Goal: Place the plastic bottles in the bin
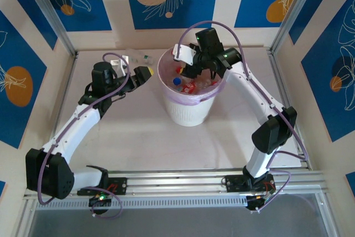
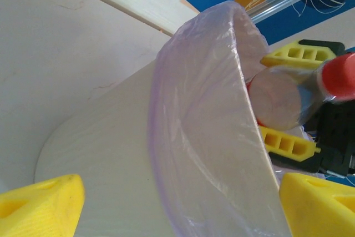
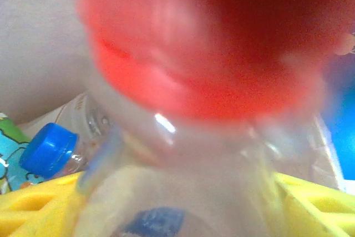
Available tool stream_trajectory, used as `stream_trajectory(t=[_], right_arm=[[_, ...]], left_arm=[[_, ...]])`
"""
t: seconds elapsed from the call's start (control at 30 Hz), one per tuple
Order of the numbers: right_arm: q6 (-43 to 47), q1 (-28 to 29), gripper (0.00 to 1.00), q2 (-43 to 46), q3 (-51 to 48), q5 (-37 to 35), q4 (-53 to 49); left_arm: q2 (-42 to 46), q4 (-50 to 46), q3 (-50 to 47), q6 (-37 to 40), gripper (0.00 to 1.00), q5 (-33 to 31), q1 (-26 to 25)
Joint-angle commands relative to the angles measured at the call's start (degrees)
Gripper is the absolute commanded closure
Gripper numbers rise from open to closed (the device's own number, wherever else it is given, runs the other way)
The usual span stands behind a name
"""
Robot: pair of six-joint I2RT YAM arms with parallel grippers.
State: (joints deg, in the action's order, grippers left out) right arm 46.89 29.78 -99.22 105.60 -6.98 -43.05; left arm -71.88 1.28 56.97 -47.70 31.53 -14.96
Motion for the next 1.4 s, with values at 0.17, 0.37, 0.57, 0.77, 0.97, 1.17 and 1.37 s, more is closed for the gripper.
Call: stream_trajectory(t=[0.17,0.37,0.57,0.77,0.97,1.17,1.37], right_arm=[[-3.7,-0.1,0.01,5.8,3.2,7.0,-0.7],[-14.7,-2.1,0.1,7.2,3.8,15.3,2.5],[-26.8,-3.3,0.4,2.0,7.3,17.4,4.0],[-29.8,-2.3,0.54,-2.4,7.0,19.0,5.2],[-30.4,-2.3,0.6,-2.2,2.0,18.3,5.6],[-30.9,-2.2,0.62,-0.9,-4.7,18.5,6.5],[-31.0,-2.3,0.63,0.3,-5.9,18.8,6.7]], left_arm=[[0.2,0.2,4.4,1.0,0.1,0.3,-0.5],[-1.6,1.1,4.4,1.0,0.1,-0.2,-1.7],[-4.0,2.5,4.9,0.5,0.11,-0.3,-3.3],[-5.3,2.2,5.8,0.9,0.11,-0.6,-4.2],[-5.6,1.9,6.3,1.1,0.11,-0.8,-4.4],[-6.1,1.8,6.8,1.2,0.11,-0.8,-4.5],[-6.6,1.6,7.5,1.5,0.11,-0.9,-4.6]])
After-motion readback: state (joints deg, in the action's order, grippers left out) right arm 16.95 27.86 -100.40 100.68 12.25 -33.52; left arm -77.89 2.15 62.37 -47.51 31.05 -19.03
